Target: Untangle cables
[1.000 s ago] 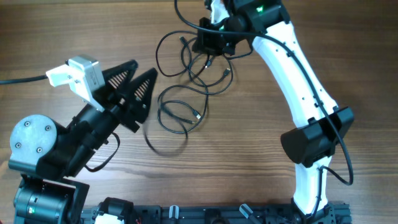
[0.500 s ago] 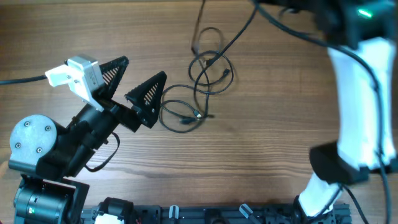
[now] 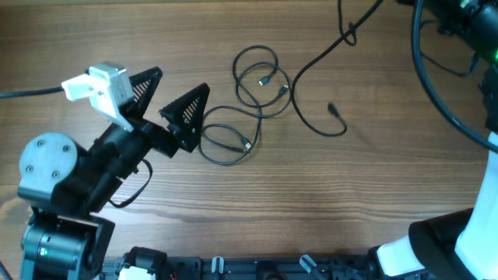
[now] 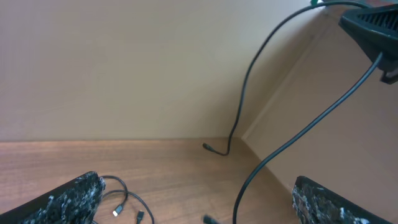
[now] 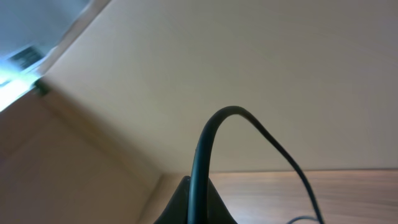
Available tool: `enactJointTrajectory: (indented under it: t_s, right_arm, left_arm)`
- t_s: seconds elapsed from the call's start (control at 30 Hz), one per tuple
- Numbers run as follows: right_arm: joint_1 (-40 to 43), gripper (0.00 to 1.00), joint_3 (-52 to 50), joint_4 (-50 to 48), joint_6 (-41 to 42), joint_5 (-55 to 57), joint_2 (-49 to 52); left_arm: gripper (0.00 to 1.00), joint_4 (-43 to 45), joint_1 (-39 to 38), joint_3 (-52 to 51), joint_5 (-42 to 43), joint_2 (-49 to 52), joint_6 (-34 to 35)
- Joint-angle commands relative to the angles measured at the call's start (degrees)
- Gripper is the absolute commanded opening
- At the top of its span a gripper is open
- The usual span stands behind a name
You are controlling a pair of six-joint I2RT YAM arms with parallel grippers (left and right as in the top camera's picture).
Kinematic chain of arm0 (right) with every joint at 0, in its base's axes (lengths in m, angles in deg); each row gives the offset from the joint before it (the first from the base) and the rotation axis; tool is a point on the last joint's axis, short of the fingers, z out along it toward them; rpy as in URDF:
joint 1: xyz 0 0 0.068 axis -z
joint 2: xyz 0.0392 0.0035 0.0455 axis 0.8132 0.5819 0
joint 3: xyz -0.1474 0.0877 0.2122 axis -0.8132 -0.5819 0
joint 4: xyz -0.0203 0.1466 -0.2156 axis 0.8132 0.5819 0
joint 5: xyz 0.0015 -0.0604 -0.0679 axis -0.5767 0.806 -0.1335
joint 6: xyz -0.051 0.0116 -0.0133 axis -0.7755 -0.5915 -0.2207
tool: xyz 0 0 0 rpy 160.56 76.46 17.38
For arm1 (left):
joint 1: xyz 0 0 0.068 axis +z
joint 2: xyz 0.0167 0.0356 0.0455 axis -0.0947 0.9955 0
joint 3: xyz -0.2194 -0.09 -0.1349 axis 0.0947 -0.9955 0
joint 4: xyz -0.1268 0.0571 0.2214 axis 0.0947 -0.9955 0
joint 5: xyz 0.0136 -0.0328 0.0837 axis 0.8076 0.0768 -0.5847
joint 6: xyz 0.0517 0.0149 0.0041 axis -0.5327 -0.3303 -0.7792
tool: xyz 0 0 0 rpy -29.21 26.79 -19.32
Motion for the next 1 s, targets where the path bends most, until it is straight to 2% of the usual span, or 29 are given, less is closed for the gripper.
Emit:
enactJointTrajectory:
  t_s: [0.0,0.07,0.2,0.6,0.77,0.97]
  right_arm:
    - [3.06,0.04,0.28,1.05,-3.98,4.74,2.4]
    - [4.94,0.04,0.28,2.51,-7.02,4.76,4.24]
    - [10.05,0.04,0.28,3.26,-7.87,3.34,8.63]
    - [36.22,0.04,0.22,-6.1,-6.19,1.55,16.06]
    - [39.63,0.05,0.17,-5.9,-6.23,4.11,21.09]
    - [40.09,0.05,0.17,-3.72,-6.12,13.92,30.32]
  left_arm:
    - [1.0,-0.26,0.42,0.63,-0.39,1.29,-0.5]
    - [1.0,-0.68,0.42,0.63,-0.37,2.23,-0.48]
    - [1.0,-1.11,0.42,0.63,-0.37,4.66,-0.5]
    - [1.0,-1.11,0.42,0.63,-0.35,11.08,-0.26]
    - [1.0,-1.11,0.42,0.63,-0.35,12.02,-0.26]
    - [1.0,-1.11,0.42,0.63,-0.35,12.31,-0.26]
